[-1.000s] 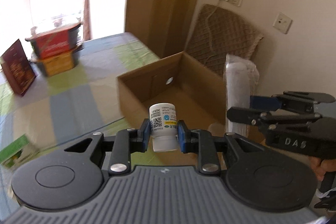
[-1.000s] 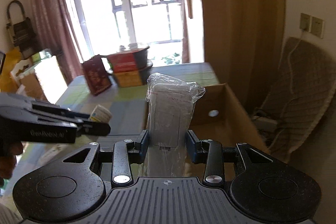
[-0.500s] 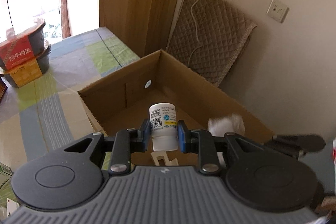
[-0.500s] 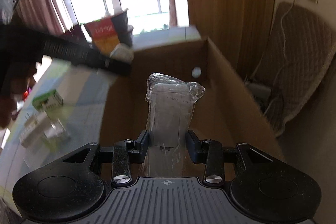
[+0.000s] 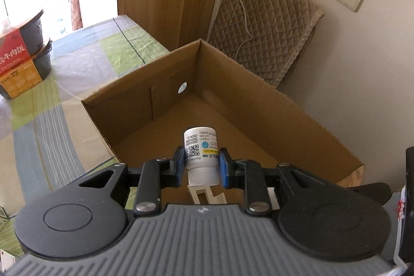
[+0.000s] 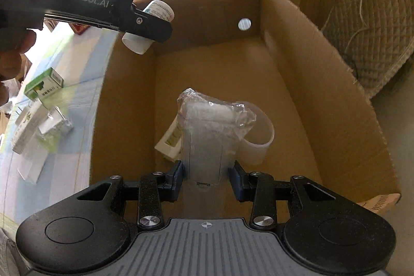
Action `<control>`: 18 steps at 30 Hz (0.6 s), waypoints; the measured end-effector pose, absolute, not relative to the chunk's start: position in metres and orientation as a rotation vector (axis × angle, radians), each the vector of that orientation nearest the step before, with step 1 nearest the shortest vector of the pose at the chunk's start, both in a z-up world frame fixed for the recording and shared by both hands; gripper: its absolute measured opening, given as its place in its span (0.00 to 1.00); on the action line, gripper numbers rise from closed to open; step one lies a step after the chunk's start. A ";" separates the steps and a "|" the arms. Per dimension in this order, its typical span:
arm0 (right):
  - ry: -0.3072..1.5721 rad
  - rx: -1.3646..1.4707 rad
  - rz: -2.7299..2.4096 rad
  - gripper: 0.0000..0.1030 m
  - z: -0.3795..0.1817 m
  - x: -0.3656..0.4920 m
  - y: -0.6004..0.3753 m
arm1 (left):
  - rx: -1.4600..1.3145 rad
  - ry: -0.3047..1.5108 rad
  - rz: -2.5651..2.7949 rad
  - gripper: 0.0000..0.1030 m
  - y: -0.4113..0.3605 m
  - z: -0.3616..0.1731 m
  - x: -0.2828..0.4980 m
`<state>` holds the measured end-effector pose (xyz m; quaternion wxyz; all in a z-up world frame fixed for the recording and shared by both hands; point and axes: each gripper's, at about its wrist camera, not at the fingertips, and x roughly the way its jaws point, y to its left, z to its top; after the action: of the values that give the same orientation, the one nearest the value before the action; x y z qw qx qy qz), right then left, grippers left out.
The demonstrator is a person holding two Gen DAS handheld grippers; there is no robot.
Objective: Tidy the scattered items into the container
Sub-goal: 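Carry the pill bottle and wrapped tube over the cardboard box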
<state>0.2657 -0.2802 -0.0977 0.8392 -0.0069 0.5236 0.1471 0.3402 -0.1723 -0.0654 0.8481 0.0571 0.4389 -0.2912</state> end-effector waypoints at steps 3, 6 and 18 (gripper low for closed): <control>1.135 -0.015 0.311 0.40 -0.102 0.273 -0.280 | 0.136 0.944 -0.604 0.22 -0.174 -0.072 0.345; 1.158 -0.013 0.314 0.40 -0.106 0.282 -0.278 | 0.152 0.962 -0.594 0.22 -0.176 -0.078 0.351; 1.195 -0.032 0.265 0.40 -0.117 0.303 -0.274 | 0.234 1.004 -0.595 0.22 -0.183 -0.096 0.360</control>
<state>0.3033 -0.2741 -0.1167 0.8183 -0.0148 0.5609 0.1245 0.3600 -0.1831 -0.0959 0.8280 0.1100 0.4731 -0.2801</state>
